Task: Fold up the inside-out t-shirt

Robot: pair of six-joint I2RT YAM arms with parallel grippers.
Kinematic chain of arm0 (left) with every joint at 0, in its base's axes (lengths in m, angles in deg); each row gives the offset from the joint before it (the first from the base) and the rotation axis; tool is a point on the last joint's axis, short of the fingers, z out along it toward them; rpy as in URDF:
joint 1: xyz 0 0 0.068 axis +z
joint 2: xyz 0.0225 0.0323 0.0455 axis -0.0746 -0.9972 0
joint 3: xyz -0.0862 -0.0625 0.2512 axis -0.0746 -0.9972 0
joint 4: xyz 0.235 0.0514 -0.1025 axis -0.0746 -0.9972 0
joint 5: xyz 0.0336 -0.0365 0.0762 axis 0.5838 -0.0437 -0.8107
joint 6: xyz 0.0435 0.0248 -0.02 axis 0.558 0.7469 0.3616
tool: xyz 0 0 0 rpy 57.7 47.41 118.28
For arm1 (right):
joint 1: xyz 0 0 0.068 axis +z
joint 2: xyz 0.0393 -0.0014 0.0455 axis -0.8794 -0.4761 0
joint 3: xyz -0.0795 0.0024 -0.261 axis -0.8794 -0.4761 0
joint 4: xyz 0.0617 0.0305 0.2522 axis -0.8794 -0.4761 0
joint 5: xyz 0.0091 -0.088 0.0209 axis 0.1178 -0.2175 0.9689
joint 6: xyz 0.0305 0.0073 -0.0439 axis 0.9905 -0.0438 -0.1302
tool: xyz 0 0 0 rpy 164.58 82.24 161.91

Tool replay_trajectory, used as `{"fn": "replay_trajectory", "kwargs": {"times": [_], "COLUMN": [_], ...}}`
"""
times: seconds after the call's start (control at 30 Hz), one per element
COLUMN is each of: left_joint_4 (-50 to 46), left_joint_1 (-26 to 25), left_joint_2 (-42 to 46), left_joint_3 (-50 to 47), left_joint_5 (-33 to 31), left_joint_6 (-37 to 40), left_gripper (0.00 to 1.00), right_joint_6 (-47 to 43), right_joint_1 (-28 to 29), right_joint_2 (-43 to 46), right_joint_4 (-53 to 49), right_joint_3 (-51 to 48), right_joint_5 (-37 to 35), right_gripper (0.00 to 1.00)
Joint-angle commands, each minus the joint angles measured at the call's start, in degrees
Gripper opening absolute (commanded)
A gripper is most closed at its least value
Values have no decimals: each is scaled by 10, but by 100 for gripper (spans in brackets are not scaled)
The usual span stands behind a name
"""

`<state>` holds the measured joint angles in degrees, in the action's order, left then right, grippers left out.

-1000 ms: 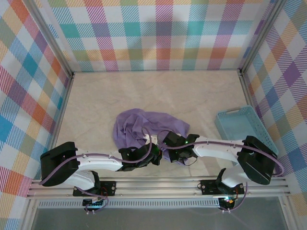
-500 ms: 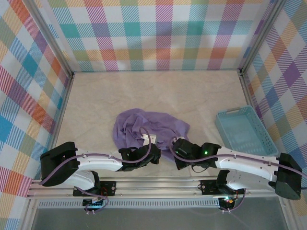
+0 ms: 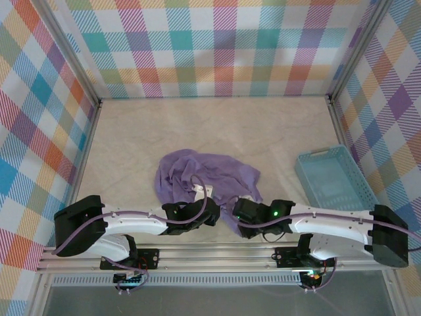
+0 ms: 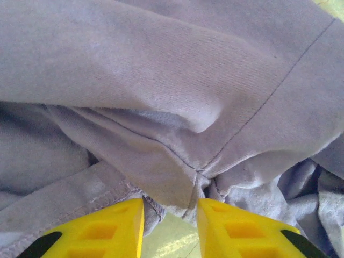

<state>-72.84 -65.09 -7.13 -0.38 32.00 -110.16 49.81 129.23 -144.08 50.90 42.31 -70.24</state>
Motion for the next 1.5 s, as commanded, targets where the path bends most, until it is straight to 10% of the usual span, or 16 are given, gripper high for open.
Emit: {"fn": "replay_trajectory", "kwargs": {"times": [0.0,0.7,1.03,1.47], "left_joint_4": [-15,28,29,-45], "left_joint_1": [-11,-16,-16,-24], "left_joint_2": [17,-10,-13,-85], "left_joint_3": [21,32,39,136], "left_joint_5": [-15,0,16,-75], "left_joint_6": [22,38,65,141], "left_gripper": [35,42,44,72], "right_joint_6": [-1,-80,-74,-82], "right_joint_1": [-47,-149,-153,-154], "right_joint_2": [19,-177,-160,-19], "right_joint_4": [1,148,115,81], "right_joint_3": [18,87,82,65], "right_joint_5": [-10,-20,-42,41], "right_gripper": [29,45,0,0]}}
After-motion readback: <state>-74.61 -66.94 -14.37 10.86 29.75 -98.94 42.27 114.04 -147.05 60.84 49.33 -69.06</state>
